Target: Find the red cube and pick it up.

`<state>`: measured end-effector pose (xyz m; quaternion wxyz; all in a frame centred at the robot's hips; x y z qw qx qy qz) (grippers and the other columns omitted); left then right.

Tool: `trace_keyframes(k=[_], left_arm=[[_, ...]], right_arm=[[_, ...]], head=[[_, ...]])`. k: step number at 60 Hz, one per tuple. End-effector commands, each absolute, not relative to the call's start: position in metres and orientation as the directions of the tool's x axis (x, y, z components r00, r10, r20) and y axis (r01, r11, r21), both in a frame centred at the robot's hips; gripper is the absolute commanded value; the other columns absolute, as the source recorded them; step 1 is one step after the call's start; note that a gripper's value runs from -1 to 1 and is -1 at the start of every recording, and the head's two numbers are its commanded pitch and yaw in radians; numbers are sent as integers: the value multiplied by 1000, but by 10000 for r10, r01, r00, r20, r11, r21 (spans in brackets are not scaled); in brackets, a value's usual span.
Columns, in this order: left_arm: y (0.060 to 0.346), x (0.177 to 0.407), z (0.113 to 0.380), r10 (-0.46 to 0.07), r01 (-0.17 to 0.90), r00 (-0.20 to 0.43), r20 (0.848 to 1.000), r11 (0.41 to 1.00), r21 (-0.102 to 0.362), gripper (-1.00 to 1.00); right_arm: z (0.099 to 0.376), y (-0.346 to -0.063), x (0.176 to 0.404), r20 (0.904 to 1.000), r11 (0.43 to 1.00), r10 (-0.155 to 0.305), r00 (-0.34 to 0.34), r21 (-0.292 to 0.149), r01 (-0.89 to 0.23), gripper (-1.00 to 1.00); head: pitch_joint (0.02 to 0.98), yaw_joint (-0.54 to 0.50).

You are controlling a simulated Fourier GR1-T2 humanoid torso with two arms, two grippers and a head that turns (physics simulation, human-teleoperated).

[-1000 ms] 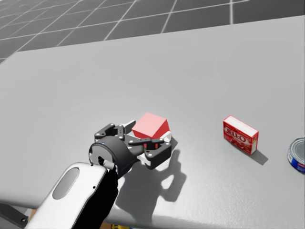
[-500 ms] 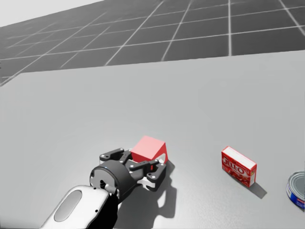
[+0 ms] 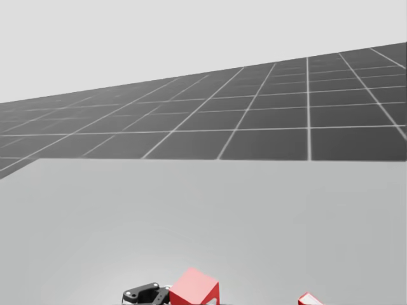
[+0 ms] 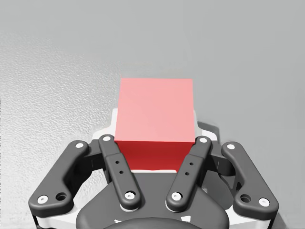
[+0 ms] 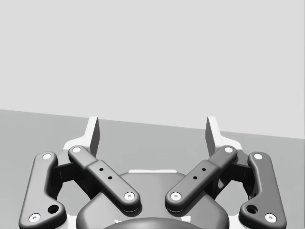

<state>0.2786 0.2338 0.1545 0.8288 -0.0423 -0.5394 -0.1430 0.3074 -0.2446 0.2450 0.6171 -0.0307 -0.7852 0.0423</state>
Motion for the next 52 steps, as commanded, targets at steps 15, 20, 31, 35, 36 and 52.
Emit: trace_keyframes(k=[15,20,31,35,36,52], left_arm=[[218,269,200,-3024,4101,3017,9042,8973,1633,1000],[220,271,216,-3023,4041,2764,9123,8978,1751,1000],[229,275,253,-2571,3821,2240,9401,9105,1580,1000],[231,274,270,-2451,3704,1920,9503,9148,1612,1000],[231,274,272,-2426,3697,1871,9519,9152,1606,1000],[227,263,335,-2172,3415,425,9752,9204,1901,1000]], right_arm=[[245,-246,309,9663,9945,1020,-2366,-1049,0,-1000],[246,-246,309,9664,9946,1013,-2363,-1040,9,-1000],[246,-247,309,9663,9944,1028,-2361,-1053,21,-1000],[246,-248,309,9662,9943,1045,-2358,-1068,28,-1000],[246,-248,309,9661,9942,1053,-2357,-1076,30,-1000],[247,-248,308,9666,9939,1077,-2327,-1098,40,-1000]], head=[[416,346],[415,349],[412,350],[411,348],[411,348],[407,339]])
